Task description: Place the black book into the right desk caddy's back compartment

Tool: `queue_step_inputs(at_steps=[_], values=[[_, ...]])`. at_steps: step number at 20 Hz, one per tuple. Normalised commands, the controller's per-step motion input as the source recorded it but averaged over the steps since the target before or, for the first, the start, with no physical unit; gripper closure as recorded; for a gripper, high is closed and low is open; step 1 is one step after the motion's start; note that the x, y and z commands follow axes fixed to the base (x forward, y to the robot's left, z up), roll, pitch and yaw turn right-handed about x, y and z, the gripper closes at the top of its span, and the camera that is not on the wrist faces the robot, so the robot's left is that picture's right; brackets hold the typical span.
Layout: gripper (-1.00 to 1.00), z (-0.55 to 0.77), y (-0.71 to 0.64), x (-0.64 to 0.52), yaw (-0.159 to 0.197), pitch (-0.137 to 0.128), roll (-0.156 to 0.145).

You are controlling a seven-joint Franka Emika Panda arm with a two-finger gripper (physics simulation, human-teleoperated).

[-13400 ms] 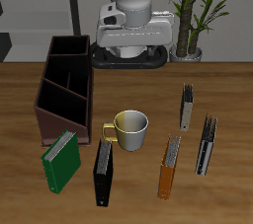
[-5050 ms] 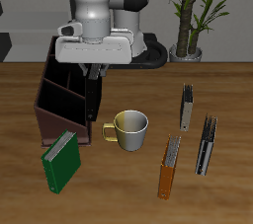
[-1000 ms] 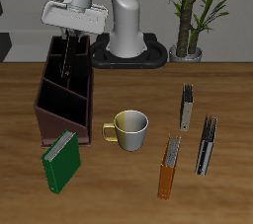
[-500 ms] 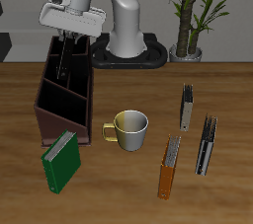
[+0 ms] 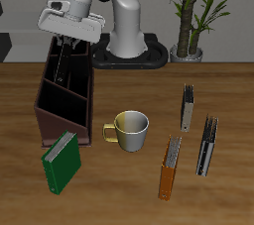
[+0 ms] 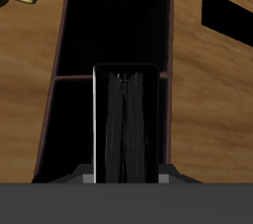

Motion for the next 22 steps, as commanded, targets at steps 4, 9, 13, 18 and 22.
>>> queue_step_inputs(at_steps=[4,9,13,18,22], values=[[1.0,-0.12,-0.02,0.03,-0.001,0.034,-0.003],[1.0,-0.18,0.05,-0.04,-0.016,0.037,0.01],[1.0,-0.18,-0.01,-0.03,-0.03,0.045,-0.017],[1.0,-0.09,0.02,-0.03,-0.001,0.028,-0.008],[1.0,-0.01,-0.01,-0.04,-0.003,0.005,-0.016]])
